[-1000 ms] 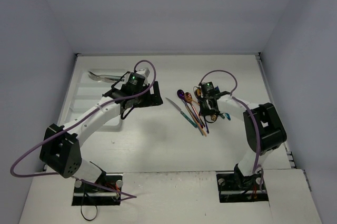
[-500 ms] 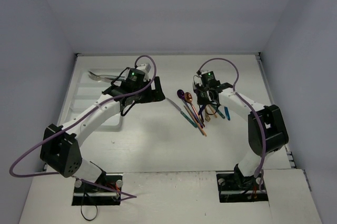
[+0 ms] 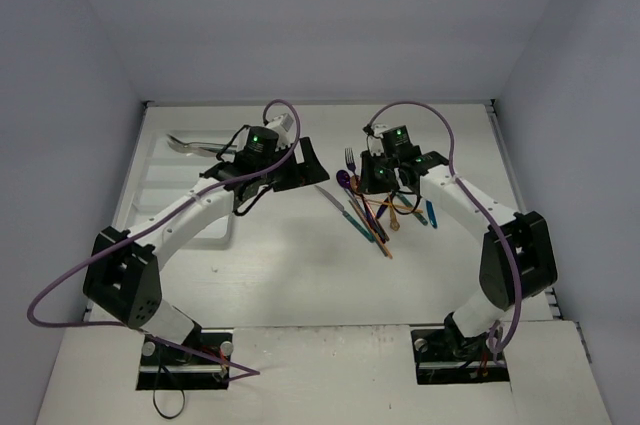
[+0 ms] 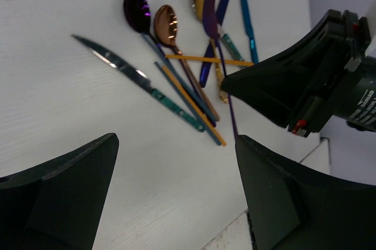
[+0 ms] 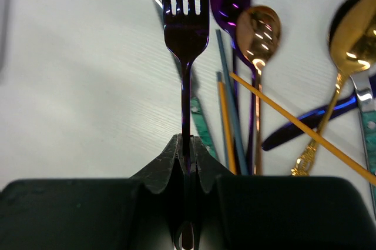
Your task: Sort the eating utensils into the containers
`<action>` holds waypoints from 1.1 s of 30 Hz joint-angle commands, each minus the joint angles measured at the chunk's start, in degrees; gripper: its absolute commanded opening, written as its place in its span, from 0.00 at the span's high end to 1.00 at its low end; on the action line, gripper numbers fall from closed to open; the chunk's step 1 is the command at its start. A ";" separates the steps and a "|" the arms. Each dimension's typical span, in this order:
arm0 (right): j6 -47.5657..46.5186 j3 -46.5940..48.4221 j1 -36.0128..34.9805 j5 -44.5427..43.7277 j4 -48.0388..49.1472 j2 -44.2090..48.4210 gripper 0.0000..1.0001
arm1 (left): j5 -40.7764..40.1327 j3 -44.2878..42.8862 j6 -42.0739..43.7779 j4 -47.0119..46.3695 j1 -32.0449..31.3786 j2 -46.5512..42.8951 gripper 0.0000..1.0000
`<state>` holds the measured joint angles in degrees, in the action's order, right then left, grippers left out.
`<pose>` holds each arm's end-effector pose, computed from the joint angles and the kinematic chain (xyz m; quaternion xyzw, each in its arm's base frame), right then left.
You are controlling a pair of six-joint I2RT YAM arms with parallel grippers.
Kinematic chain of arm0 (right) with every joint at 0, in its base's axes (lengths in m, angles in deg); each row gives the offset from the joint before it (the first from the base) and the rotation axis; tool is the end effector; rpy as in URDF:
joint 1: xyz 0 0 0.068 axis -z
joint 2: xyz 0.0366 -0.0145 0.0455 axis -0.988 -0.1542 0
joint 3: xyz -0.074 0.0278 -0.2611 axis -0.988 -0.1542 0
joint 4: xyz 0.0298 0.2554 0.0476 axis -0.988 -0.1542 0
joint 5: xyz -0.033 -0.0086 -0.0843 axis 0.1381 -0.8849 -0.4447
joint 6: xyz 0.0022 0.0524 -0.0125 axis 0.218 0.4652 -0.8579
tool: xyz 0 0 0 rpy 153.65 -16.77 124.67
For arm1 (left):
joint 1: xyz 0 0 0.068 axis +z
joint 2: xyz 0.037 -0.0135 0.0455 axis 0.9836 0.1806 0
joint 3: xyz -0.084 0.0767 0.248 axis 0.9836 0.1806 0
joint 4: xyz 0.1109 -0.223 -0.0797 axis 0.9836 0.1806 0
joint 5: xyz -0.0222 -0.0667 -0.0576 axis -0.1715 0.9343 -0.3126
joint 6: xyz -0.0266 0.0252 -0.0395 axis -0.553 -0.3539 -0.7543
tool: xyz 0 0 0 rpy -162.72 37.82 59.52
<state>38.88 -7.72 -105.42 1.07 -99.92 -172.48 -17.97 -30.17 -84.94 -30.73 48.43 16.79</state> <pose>0.3224 0.1574 0.2648 -0.1552 0.8714 0.2730 0.3769 0.2946 -0.1919 0.3051 -0.0097 0.8479 -0.4265 0.3148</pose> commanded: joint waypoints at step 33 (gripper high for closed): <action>2.63 7.00 -5.24 7.23 1.23 6.34 1.00 | -3.35 -10.02 -2.05 -17.35 0.22 8.64 0.46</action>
<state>40.98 -2.88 -110.63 6.54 -100.41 -169.81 -21.42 -37.04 -89.92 -43.31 47.48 26.27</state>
